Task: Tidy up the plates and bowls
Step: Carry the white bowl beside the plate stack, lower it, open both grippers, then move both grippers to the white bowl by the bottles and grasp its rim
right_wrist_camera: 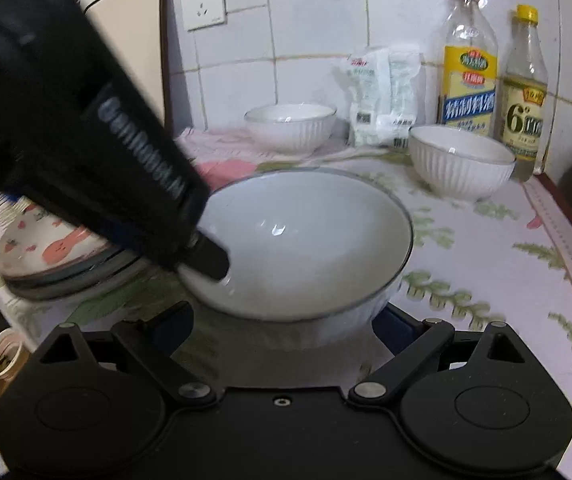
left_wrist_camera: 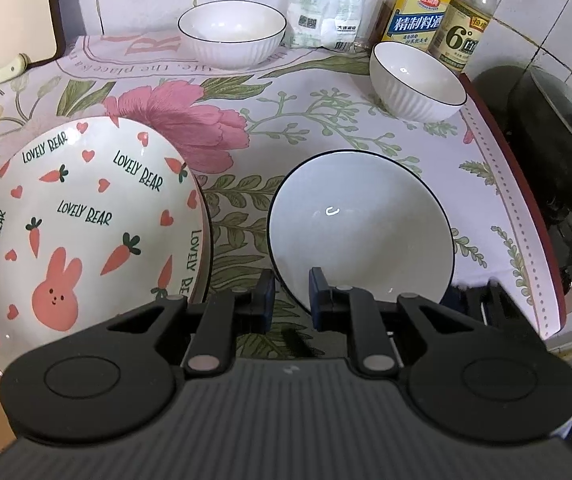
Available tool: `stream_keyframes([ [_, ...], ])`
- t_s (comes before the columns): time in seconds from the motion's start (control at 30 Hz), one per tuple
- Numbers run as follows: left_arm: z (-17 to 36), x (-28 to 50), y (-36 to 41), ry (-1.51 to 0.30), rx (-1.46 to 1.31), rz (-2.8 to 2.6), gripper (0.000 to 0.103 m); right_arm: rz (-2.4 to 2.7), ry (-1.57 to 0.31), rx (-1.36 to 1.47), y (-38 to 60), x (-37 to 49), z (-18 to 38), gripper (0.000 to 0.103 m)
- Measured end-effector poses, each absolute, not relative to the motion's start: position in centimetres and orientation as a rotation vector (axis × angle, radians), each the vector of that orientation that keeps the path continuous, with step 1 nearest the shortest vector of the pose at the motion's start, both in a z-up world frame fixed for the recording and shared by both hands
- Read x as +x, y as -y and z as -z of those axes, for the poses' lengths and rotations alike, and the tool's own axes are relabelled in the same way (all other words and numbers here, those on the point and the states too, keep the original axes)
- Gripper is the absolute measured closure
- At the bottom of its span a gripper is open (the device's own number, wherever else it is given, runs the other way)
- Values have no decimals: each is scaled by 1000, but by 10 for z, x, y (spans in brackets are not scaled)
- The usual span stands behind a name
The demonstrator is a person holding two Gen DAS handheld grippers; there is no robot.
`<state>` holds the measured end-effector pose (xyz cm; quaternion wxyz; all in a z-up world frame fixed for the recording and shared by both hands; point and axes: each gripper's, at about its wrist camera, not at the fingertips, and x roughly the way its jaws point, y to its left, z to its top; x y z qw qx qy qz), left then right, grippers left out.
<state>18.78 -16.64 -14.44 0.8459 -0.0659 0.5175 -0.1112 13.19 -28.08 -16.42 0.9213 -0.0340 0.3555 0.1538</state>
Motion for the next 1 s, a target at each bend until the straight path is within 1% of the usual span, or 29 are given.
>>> stream_keyframes([
  [0.13,138,186,165,-1105,-150,242,82,-293,-747,-68,285,110,158,5],
  [0.23,131,178,167,-1096,-107,256,76,-265,-726,-51,297,94,144,5],
  [0.3,123,170,167,-1076,-81,260,69,-242,-704,-41,306,85,133,5],
  [0.37,115,163,166,-1073,-72,276,68,-215,-685,-31,315,79,123,5],
  [0.47,103,155,166,-1071,-44,305,62,-182,-670,23,330,73,107,5],
  [0.57,88,147,168,-1049,-5,325,62,-176,-634,133,351,68,84,5],
  [0.73,53,141,166,-980,-77,382,62,-128,-534,133,370,62,42,5],
  [0.8,39,140,171,-950,-59,387,58,-129,-506,153,377,62,29,5],
  [1.0,20,150,183,-900,-12,396,54,-90,-468,206,395,77,13,5],
])
